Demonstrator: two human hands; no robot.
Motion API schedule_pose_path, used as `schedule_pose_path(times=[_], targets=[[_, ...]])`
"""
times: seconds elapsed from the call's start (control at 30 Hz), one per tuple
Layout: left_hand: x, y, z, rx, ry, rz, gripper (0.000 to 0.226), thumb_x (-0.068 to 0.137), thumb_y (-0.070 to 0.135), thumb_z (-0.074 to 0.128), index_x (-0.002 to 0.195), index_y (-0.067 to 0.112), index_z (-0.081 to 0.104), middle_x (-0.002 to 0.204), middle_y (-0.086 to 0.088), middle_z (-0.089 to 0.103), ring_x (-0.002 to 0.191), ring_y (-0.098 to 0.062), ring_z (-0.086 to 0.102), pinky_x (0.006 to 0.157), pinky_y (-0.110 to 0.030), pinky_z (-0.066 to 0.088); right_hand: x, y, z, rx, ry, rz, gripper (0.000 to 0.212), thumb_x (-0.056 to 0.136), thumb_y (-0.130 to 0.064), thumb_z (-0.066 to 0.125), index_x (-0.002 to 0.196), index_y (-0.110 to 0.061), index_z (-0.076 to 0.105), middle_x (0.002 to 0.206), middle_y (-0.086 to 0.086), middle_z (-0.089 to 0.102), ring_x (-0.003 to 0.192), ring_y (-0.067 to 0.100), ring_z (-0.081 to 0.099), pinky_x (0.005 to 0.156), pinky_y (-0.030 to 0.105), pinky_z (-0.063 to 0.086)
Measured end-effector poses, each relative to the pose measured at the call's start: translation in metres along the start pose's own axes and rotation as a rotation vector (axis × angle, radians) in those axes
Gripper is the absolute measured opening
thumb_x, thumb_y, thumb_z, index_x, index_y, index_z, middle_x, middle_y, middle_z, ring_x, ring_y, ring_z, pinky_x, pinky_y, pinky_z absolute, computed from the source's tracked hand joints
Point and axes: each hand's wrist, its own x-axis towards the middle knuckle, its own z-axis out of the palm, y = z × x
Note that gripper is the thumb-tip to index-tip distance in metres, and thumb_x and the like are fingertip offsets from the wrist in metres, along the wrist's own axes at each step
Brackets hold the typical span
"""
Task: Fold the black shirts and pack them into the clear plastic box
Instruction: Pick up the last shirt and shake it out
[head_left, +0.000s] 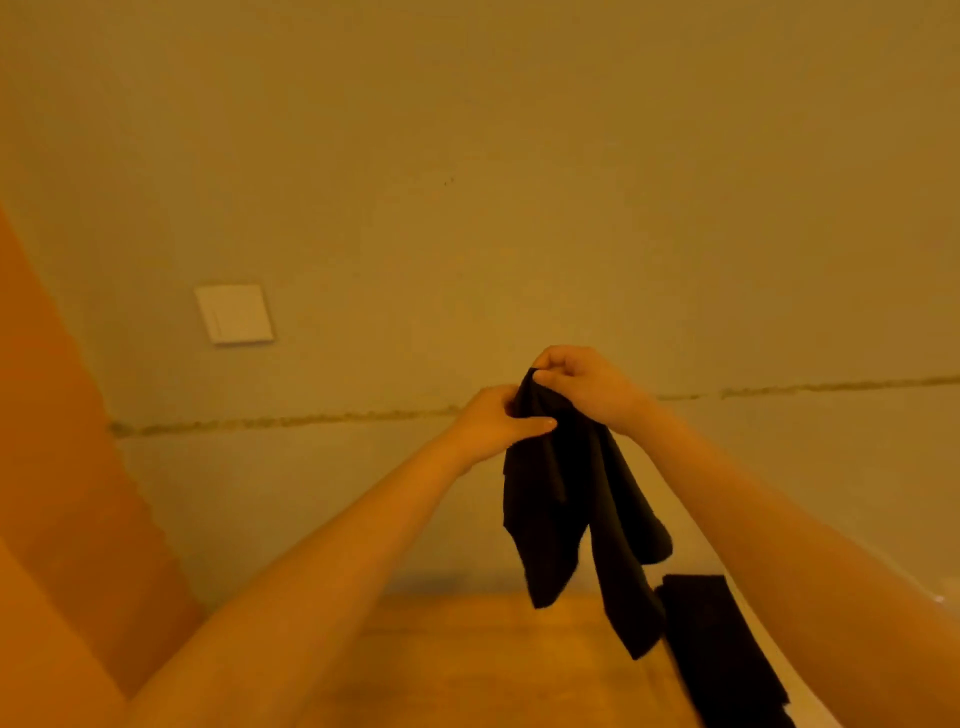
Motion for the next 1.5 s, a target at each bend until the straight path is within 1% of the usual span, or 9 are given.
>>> schedule_pose_path(times=[0.07, 0.2, 0.3, 0.43, 0.6, 0.83, 1.0, 1.3, 1.5], targets=[[0.004, 0.007, 0.004, -0.106, 0.104, 0.0, 0.005, 0.09, 0.018, 0.06, 0.091, 0.013, 0.062, 0.081, 0.002, 0.063, 0.075, -0.011, 0.06, 0.063, -0.021, 0.048, 0.003, -0.01, -0.017, -0.026, 0.02, -0.01, 0.017, 0.094, -0.013, 0.05, 0.08, -0.016, 0.06, 0.076, 0.007, 0.063, 0.069, 0.015, 0.058, 0.065, 0.022, 0.047], [0.01, 0.028, -0.011, -0.258, 0.106, -0.011, 0.012, 0.094, 0.022, 0.053, 0.089, 0.018, 0.063, 0.084, 0.001, 0.066, 0.078, -0.012, 0.062, 0.065, -0.025, 0.05, 0.012, -0.024, -0.05, -0.153, 0.07, -0.052, 0.014, 0.094, -0.014, 0.051, 0.082, -0.012, 0.058, 0.069, -0.004, 0.056, 0.064, 0.006, 0.05, 0.054, 0.008, 0.038], [0.015, 0.052, -0.028, -0.21, 0.154, 0.047, 0.021, 0.096, 0.025, 0.05, 0.082, 0.017, 0.064, 0.079, -0.001, 0.064, 0.071, -0.012, 0.06, 0.058, -0.021, 0.047, 0.017, -0.032, -0.07, -0.199, 0.112, -0.083, 0.011, 0.094, -0.013, 0.051, 0.086, -0.011, 0.058, 0.072, -0.004, 0.055, 0.065, 0.003, 0.049, 0.052, 0.006, 0.037], [0.021, 0.086, -0.045, -0.248, 0.133, 0.086, 0.019, 0.095, 0.027, 0.052, 0.087, 0.016, 0.065, 0.085, -0.003, 0.067, 0.079, -0.016, 0.063, 0.069, -0.03, 0.051, 0.024, -0.042, -0.084, -0.121, 0.154, -0.099, 0.013, 0.094, -0.01, 0.05, 0.085, -0.011, 0.059, 0.073, -0.005, 0.056, 0.066, 0.004, 0.051, 0.053, 0.007, 0.038], [0.026, 0.121, -0.057, -0.341, 0.148, 0.072, 0.022, 0.092, 0.03, 0.056, 0.083, 0.01, 0.06, 0.084, -0.005, 0.064, 0.077, -0.015, 0.061, 0.071, -0.028, 0.051, 0.029, -0.045, -0.083, 0.051, 0.159, -0.049, 0.017, 0.094, -0.013, 0.052, 0.08, -0.014, 0.061, 0.075, 0.0, 0.061, 0.07, 0.009, 0.056, 0.065, 0.021, 0.044], [0.032, 0.148, -0.066, -0.42, 0.212, 0.094, 0.024, 0.095, 0.026, 0.052, 0.077, 0.011, 0.054, 0.076, -0.004, 0.059, 0.068, -0.014, 0.058, 0.055, -0.021, 0.051, 0.028, -0.057, -0.066, 0.363, -0.049, -0.098, 0.031, 0.089, -0.031, 0.055, 0.116, -0.018, 0.058, 0.109, 0.002, 0.067, 0.1, 0.017, 0.063, 0.09, 0.035, 0.046], [0.025, 0.144, -0.08, -0.305, 0.217, 0.119, 0.023, 0.094, 0.028, 0.053, 0.079, 0.01, 0.056, 0.079, -0.007, 0.061, 0.069, -0.016, 0.061, 0.058, -0.023, 0.053, 0.03, -0.059, -0.052, 0.417, -0.1, -0.076, 0.01, 0.09, -0.014, 0.056, 0.093, -0.013, 0.066, 0.09, -0.002, 0.071, 0.085, 0.012, 0.067, 0.078, 0.025, 0.052], [0.004, 0.136, -0.129, -0.022, 0.204, 0.092, 0.01, 0.085, 0.017, 0.066, 0.093, 0.012, 0.066, 0.069, 0.005, 0.07, 0.062, -0.008, 0.066, 0.058, -0.02, 0.055, 0.045, -0.082, -0.059, 0.5, 0.018, -0.142, 0.022, 0.094, -0.011, 0.05, 0.075, -0.012, 0.06, 0.056, -0.007, 0.065, 0.051, 0.001, 0.06, 0.049, 0.015, 0.046], [-0.003, 0.131, -0.148, -0.105, 0.297, 0.079, 0.024, 0.093, 0.035, 0.052, 0.092, 0.013, 0.061, 0.088, -0.004, 0.065, 0.079, -0.017, 0.063, 0.073, -0.028, 0.053, 0.044, -0.089, -0.072, 0.366, -0.327, 0.026, 0.01, 0.088, -0.016, 0.057, 0.087, -0.009, 0.064, 0.074, 0.001, 0.071, 0.066, 0.01, 0.068, 0.061, 0.022, 0.055]])
